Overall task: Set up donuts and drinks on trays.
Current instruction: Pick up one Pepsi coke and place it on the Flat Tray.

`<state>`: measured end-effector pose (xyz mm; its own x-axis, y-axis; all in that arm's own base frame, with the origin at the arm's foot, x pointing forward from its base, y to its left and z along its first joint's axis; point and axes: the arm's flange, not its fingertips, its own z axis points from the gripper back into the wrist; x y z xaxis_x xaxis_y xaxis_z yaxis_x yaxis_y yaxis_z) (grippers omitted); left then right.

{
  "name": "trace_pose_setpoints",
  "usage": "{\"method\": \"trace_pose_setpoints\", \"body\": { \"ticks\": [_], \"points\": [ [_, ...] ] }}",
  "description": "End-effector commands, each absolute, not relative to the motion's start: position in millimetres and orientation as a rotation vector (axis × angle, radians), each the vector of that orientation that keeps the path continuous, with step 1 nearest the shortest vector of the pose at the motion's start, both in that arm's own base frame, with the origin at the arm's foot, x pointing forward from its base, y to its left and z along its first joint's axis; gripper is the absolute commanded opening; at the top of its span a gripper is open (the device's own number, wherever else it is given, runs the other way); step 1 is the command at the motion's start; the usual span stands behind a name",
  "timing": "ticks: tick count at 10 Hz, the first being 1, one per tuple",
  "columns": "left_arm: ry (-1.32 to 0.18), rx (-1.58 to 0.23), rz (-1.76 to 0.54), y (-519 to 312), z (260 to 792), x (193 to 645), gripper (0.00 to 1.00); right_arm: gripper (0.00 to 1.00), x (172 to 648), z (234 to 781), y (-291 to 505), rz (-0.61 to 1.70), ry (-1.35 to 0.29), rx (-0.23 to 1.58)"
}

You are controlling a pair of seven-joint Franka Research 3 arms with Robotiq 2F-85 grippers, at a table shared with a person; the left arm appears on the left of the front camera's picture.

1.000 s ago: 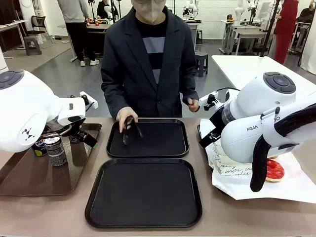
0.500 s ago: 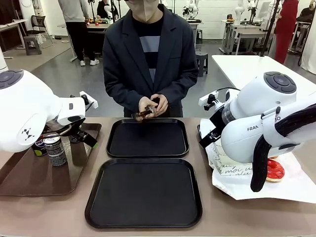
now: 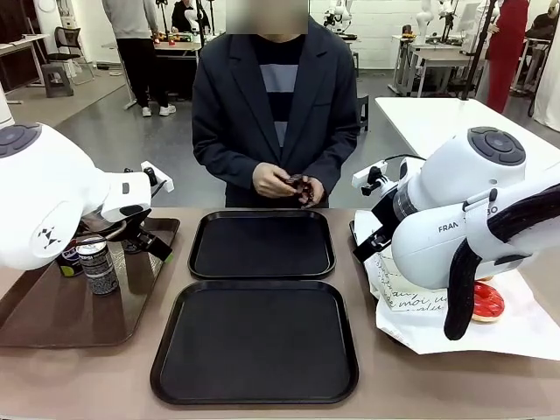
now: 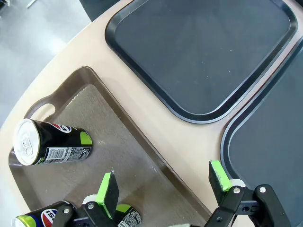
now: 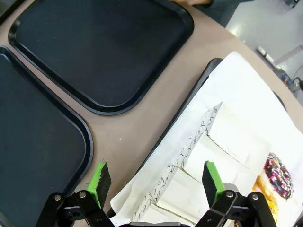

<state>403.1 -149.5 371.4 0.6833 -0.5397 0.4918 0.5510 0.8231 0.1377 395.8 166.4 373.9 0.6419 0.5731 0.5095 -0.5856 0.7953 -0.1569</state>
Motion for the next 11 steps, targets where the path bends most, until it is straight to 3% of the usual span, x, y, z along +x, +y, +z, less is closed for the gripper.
{"method": "trace_pose_setpoints", "body": {
  "ticks": [1,5,7,8,9,10,11],
  "points": [
    [-0.492,0.002,-0.636,-141,389,391,1.0,1.0,378,390,162,0.649,-0.581,-0.019],
    [-0.265,-0.032,-0.752,-91,442,288,1.0,1.0,269,437,101,0.645,-0.343,-0.084],
    [-0.224,-0.007,-0.769,-75,453,266,1.0,1.0,231,438,90,0.692,-0.219,-0.084],
    [-0.234,0.007,-0.756,-76,447,248,1.0,1.0,230,433,83,0.709,-0.198,-0.055],
    [-0.362,0.151,-0.768,-80,438,258,1.0,1.0,306,479,114,0.644,-0.256,-0.079],
    [-0.21,-0.027,-0.751,-93,490,296,1.0,1.0,306,479,114,0.644,-0.256,-0.079],
    [-0.21,-0.027,-0.751,-93,490,296,1.0,1.0,306,479,114,0.644,-0.256,-0.079]
  ]
}}
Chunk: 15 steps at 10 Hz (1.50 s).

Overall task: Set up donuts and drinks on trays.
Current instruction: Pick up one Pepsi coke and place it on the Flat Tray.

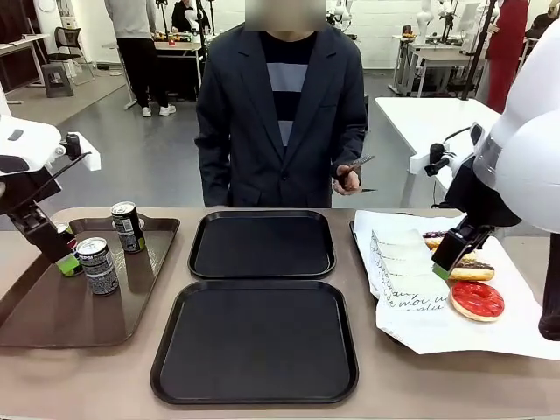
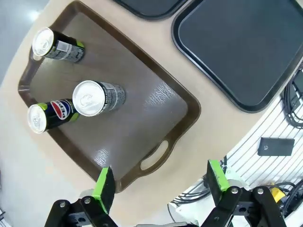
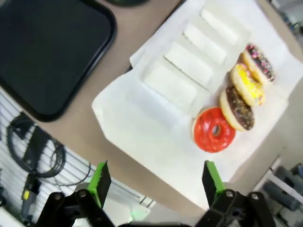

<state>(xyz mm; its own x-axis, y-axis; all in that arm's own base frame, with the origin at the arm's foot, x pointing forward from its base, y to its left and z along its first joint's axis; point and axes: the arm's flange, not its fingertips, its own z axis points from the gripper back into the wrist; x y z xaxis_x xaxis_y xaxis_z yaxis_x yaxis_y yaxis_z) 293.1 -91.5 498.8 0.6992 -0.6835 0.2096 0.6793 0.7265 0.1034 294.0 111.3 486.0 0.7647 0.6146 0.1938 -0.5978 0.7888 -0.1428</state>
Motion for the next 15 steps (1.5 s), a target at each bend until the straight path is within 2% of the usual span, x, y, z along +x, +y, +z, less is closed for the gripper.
{"method": "trace_pose_setpoints", "body": {
  "ticks": [1,2,3,4,5,7,9,15],
  "points": [
    [-0.253,0.031,-0.763,-91,503,292,1.0,1.0,288,489,109,0.659,-0.221,-0.076],
    [-0.323,-0.444,-0.688,-64,504,309,1.0,1.0,304,486,73,0.556,-0.217,0.253],
    [-0.355,-0.735,-0.523,-28,504,316,1.0,1.0,308,486,35,0.465,-0.205,0.473],
    [-0.348,-0.966,-0.444,4,504,326,1.0,1.0,308,486,-3,0.377,-0.23,0.621],
    [-0.346,-1.086,-0.38,28,503,323,1.0,1.0,307,486,-38,0.308,-0.24,0.749],
    [-0.311,-1.258,-0.262,76,499,330,1.0,1.0,302,480,-108,0.186,-0.299,0.957],
    [-0.383,-1.356,-0.101,129,492,326,1.0,1.0,290,466,-168,0.056,-0.371,1.098],
    [-0.408,-1.242,0.091,192,482,303,1.0,1.0,265,459,-247,-0.109,-0.402,1.161]
  ]
}}
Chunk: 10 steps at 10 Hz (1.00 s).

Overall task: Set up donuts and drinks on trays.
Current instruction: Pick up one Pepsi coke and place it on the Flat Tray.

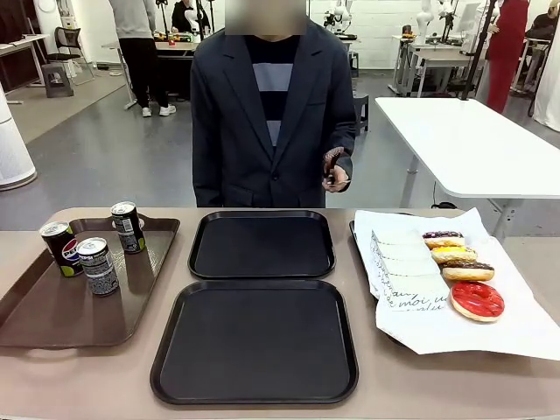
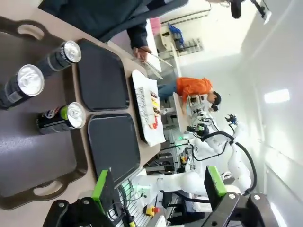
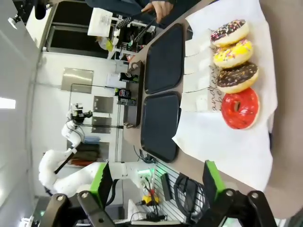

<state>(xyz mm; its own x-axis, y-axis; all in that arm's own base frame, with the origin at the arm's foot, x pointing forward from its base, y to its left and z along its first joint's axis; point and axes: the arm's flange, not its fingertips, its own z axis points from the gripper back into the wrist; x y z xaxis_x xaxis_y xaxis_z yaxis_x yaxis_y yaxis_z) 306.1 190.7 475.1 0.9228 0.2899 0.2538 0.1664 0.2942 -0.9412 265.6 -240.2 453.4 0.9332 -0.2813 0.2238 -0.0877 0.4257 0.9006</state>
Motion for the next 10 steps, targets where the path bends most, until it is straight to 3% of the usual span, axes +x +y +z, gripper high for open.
{"method": "trace_pose_setpoints", "body": {
  "ticks": [1,3,4,10],
  "points": [
    [-0.416,-1.217,0.105,195,482,297,1.0,1.0,262,460,-254,-0.115,-0.418,1.178],
    [-0.435,-1.138,0.088,192,481,301,1.0,1.0,270,460,-242,-0.134,-0.442,1.107],
    [-0.43,-1.234,0.109,199,478,300,1.0,1.0,257,460,-253,-0.138,-0.4,1.161],
    [-0.43,-1.234,0.109,199,478,300,1.0,1.0,257,460,-253,-0.138,-0.4,1.161]
  ]
}}
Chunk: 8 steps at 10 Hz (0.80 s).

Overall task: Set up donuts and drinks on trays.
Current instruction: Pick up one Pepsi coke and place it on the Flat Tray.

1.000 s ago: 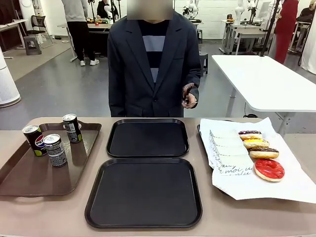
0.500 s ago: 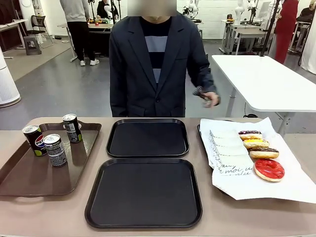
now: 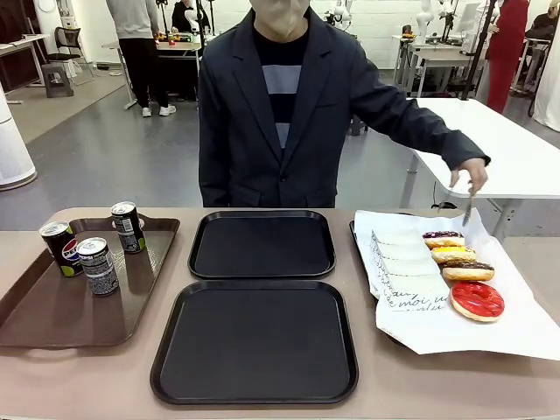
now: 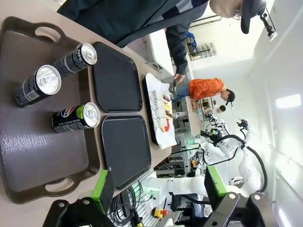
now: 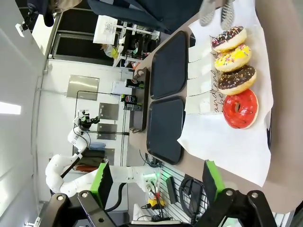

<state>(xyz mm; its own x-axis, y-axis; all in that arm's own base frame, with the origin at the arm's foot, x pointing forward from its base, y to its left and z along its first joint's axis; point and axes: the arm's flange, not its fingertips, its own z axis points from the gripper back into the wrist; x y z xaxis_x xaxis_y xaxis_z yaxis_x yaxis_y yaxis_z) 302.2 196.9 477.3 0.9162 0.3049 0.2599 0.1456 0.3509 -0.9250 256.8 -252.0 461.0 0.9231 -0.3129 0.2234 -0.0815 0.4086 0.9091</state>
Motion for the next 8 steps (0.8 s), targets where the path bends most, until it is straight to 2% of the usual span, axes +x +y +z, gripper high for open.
{"method": "trace_pose_setpoints", "body": {
  "ticks": [1,8],
  "points": [
    [-0.43,-1.234,0.109,199.1,477.9,300.4,1.0,1.0,257.4,459.9,-253.0,-0.138,-0.4,1.161],
    [-0.426,-1.219,0.107,196.9,477.3,302.2,1.0,1.0,257.4,459.9,-253.0,-0.138,-0.4,1.161]
  ]
}}
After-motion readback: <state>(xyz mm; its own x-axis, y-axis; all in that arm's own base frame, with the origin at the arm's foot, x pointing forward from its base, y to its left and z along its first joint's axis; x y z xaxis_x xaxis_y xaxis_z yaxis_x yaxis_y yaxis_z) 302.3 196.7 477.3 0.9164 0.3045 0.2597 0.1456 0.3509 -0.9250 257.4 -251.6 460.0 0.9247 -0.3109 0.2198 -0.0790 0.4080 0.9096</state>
